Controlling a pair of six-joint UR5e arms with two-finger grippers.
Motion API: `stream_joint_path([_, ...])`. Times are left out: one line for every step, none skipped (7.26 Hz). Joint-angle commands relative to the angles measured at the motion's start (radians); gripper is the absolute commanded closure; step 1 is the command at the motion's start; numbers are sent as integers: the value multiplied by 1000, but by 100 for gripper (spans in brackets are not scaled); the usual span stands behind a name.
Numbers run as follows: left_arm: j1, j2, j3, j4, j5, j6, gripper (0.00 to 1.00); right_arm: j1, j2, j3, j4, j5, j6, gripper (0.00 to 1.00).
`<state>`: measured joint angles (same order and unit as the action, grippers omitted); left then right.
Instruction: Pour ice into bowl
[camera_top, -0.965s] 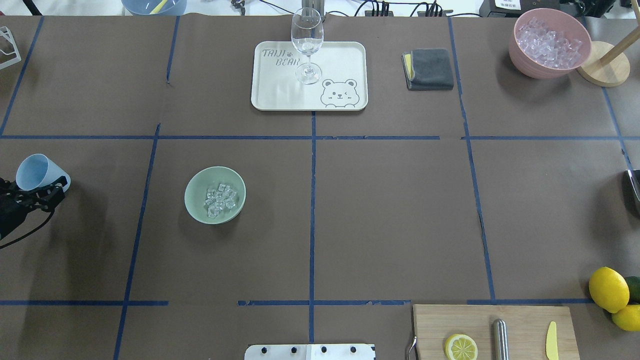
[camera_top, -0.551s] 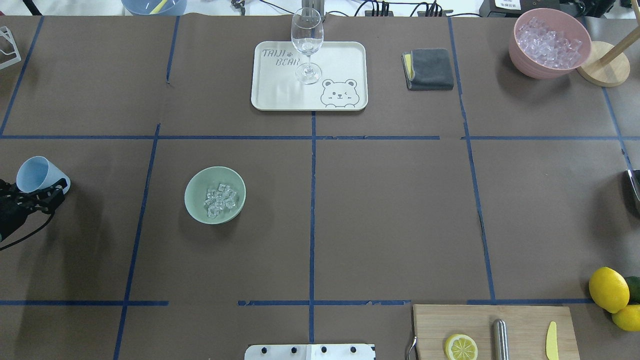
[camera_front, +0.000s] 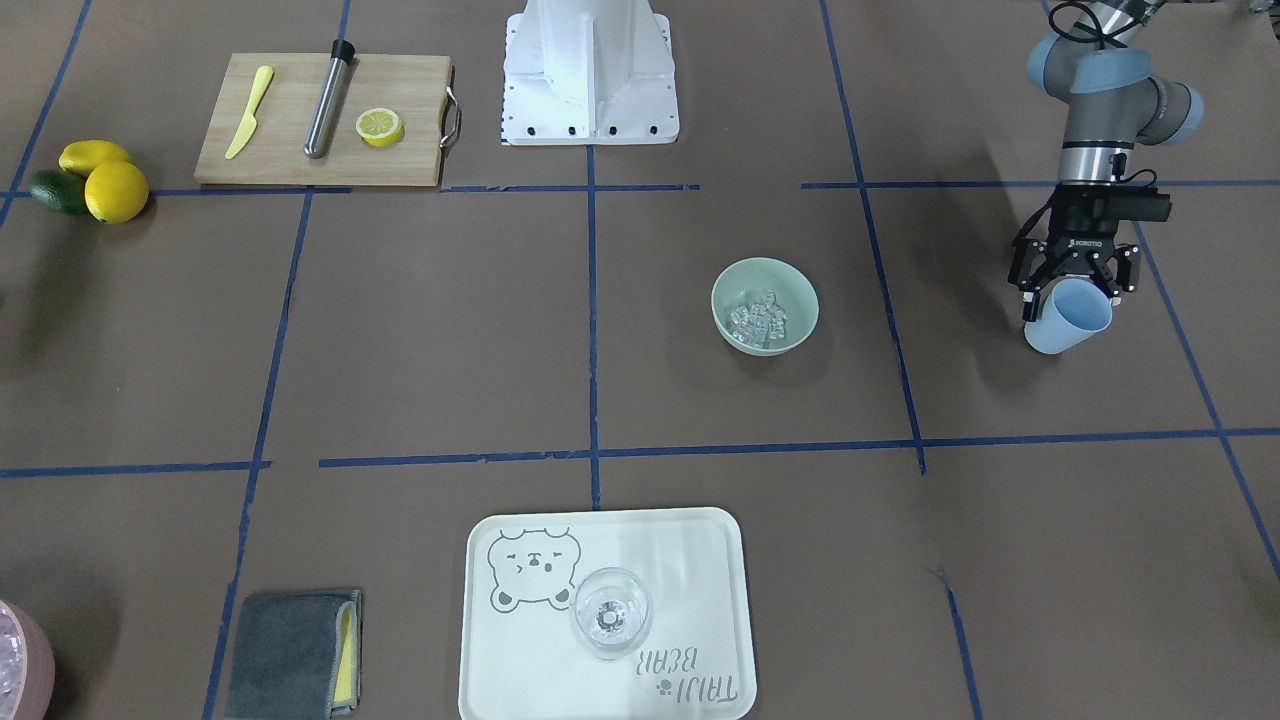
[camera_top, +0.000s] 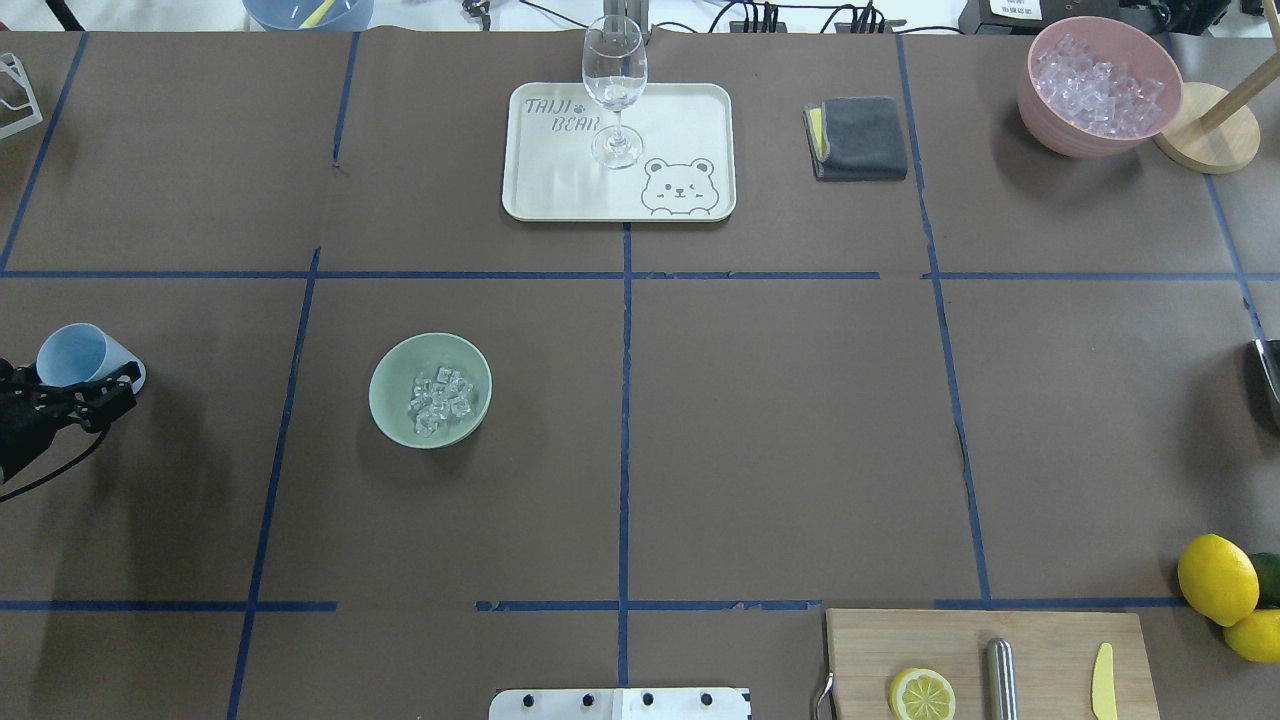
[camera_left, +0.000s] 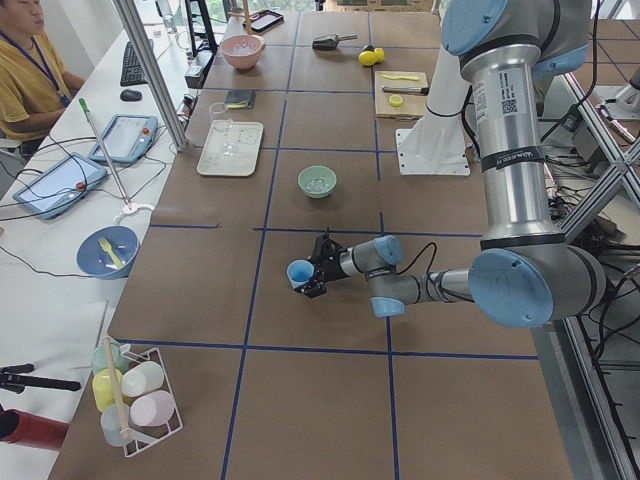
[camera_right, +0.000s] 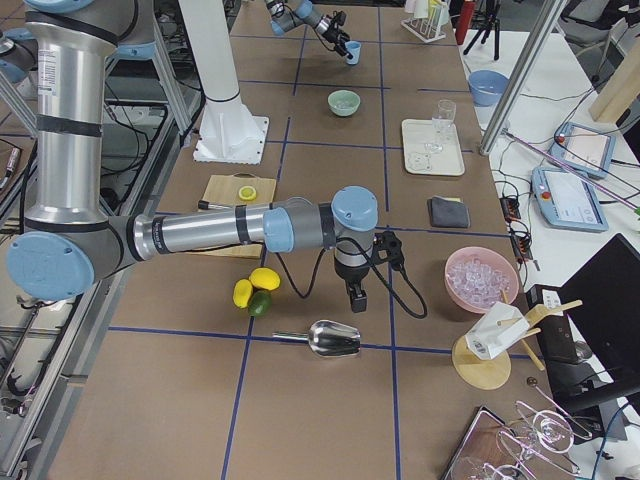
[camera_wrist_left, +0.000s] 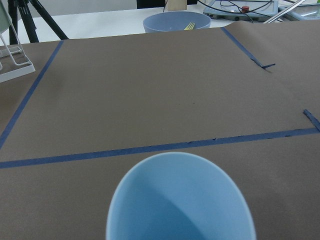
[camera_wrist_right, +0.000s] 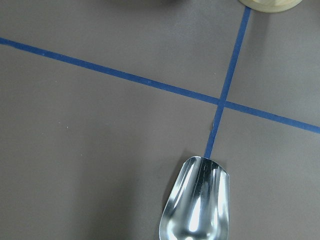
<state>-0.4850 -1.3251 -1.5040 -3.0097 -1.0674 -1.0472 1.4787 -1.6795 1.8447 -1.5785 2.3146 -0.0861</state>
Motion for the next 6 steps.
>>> stream_joint_path([-4, 4, -15, -5, -6, 22, 0, 0, -2, 1, 0, 0, 0, 0])
stream_joint_path([-16, 17, -28, -9, -61, 59, 0, 0, 0, 1, 0, 0, 0, 0])
stream_joint_path([-80, 17, -39, -11, -148, 84, 0, 0, 0, 1, 0, 0, 0, 0])
stream_joint_path([-148, 17, -60, -11, -195, 167, 0, 0, 1, 1, 2, 0, 2, 0])
stream_joint_path([-218, 15, -77, -8, -256, 221, 0, 0, 3, 1, 2, 0, 2, 0])
stream_joint_path([-312, 12, -106, 5, -343, 295, 0, 0, 3, 4, 2, 0, 2, 0])
